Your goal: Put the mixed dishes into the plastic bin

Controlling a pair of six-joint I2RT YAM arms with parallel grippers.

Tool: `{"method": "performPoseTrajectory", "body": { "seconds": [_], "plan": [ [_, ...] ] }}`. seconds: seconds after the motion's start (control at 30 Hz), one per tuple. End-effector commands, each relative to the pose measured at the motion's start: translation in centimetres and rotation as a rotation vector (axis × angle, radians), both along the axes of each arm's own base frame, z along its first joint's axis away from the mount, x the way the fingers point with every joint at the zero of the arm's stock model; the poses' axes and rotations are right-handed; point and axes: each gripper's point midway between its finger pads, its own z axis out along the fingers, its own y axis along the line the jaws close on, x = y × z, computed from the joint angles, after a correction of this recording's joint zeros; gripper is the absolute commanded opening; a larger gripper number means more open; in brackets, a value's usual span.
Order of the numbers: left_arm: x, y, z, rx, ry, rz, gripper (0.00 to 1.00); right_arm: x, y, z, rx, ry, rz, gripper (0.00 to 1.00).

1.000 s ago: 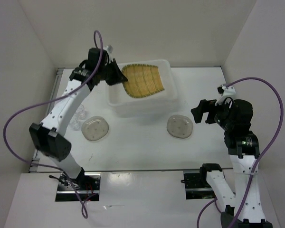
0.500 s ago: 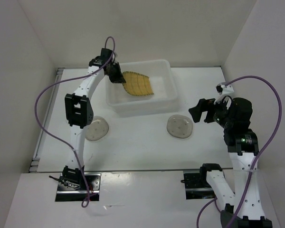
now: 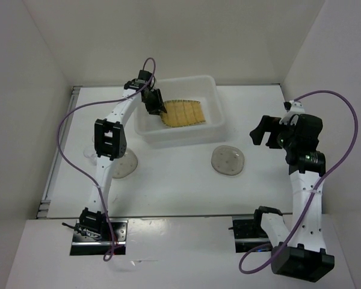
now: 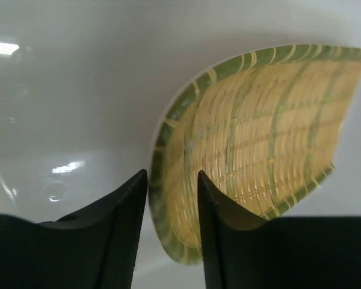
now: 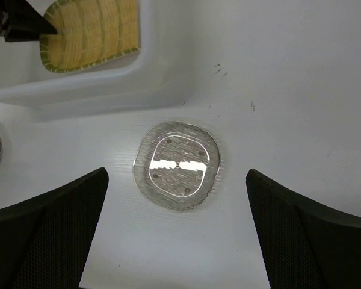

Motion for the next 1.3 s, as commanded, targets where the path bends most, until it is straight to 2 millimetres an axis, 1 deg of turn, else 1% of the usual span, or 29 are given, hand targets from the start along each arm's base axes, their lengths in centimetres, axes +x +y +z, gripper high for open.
{"method": "performPoseTrajectory", "body": {
  "seconds": [0.0,0.07,0.13,0.17,0.2,0.27,0.3,0.33,0.37,0.4,0.43,0.47,0.57,0.6,0.67,0.73,0.77,0.83,0.87,0.9,0.93,1.03,1.07,1.1,1.13,1.17,1.2,1.23,1.27],
  "plan": [
    [0.8,2.3,-0.8,0.105,0.007,0.091,0.48,0.9,-0.9,-0.3,0.017,-0.004,-0.033,1.00],
    [1.0,3.1,-0.8,0.148,0.004,0.117,0.64,0.9,-1.2,-0.7,0.037,0.019,-0.053,1.00],
    [1.3,3.8,-0.4,0.184,-0.003,0.139,0.71,1.0,-0.8,-0.8,0.053,0.030,-0.031,1.00],
    [1.3,3.4,-0.1,0.194,-0.011,0.136,0.72,1.0,-0.8,-1.3,0.059,0.053,-0.031,1.00],
    [2.1,3.6,3.0,0.196,-0.076,0.157,0.74,1.4,-0.9,-1.5,0.063,0.065,-0.032,1.00],
    [2.8,3.3,6.0,0.190,-0.162,0.171,0.77,1.5,-1.1,-2.3,0.056,0.098,-0.034,1.00],
    [2.7,2.9,10.6,0.164,-0.258,0.179,0.80,1.8,-1.3,-2.9,0.054,0.126,-0.028,1.00],
    [2.4,3.0,10.2,0.174,-0.229,0.175,0.80,2.1,-1.5,-3.6,0.025,0.141,-0.018,1.00],
    [2.2,3.3,14.2,0.159,-0.306,0.194,0.82,2.1,-1.5,-3.9,0.007,0.165,-0.006,1.00],
    [1.7,3.2,16.1,0.188,-0.356,0.179,0.85,2.5,-1.5,-5.2,0.002,0.215,0.019,0.95],
    [1.4,3.8,17.6,0.236,-0.397,0.203,0.88,2.7,-1.3,-5.5,-0.029,0.234,0.059,0.96],
    [0.3,4.2,20.1,0.226,-0.426,0.209,0.88,2.5,-1.0,-6.1,-0.034,0.265,0.083,1.00],
    [-1.8,5.4,21.5,0.240,-0.394,0.213,0.89,2.5,-1.4,-9.2,-0.095,0.370,0.083,1.00],
    [-2.4,5.6,21.1,0.251,-0.366,0.208,0.89,2.6,-1.7,-9.8,-0.092,0.394,0.065,1.00],
    [-4.6,4.6,22.1,0.279,-0.349,0.186,0.89,3.3,-1.6,-10.7,-0.103,0.427,0.120,1.00],
    [-6.8,4.6,21.0,0.352,-0.279,0.183,0.91,3.7,-1.2,-12.1,-0.144,0.460,0.180,1.00],
    [-8.2,3.1,20.7,0.369,-0.263,0.155,0.93,3.8,-1.3,-12.7,-0.183,0.471,0.214,1.00],
    [-10.5,3.1,19.8,0.445,-0.222,0.158,0.95,3.5,-1.1,-14.8,-0.198,0.538,0.270,1.00],
    [-11.7,2.2,19.4,0.477,-0.215,0.142,0.98,3.3,-0.8,-15.2,-0.199,0.547,0.306,1.00],
    [-12.4,2.2,20.9,0.469,-0.258,0.162,1.00,3.1,-0.6,-15.2,-0.190,0.553,0.313,1.00],
    [-13.0,2.0,20.7,0.462,-0.260,0.162,1.00,2.8,-0.5,-15.5,-0.187,0.557,0.328,1.00],
    [-15.6,1.4,18.4,0.354,-0.251,0.139,1.00,2.8,0.7,-15.8,-0.175,0.530,0.373,1.00],
    [-16.5,1.4,17.6,0.297,-0.232,0.131,1.00,2.7,0.7,-16.5,-0.167,0.556,0.377,1.00],
    [-18.4,2.1,16.6,0.272,-0.232,0.140,1.00,2.5,1.1,-17.0,-0.163,0.572,0.407,1.00],
    [-19.2,2.3,16.2,0.257,-0.230,0.144,1.00,2.7,1.1,-17.0,-0.162,0.574,0.408,1.00],
    [-20.1,2.9,16.7,0.232,-0.239,0.162,1.00,2.7,1.3,-16.9,-0.162,0.561,0.433,1.00],
    [-20.9,3.2,16.1,0.233,-0.222,0.153,1.00,2.5,1.5,-17.0,-0.159,0.565,0.449,1.00],
    [-21.9,3.7,14.2,0.258,-0.180,0.146,1.00,2.5,1.5,-17.0,-0.159,0.565,0.449,1.00],
    [-22.5,3.8,13.7,0.257,-0.168,0.139,1.00,2.5,1.4,-17.3,-0.164,0.571,0.460,1.00]
  ]
}}
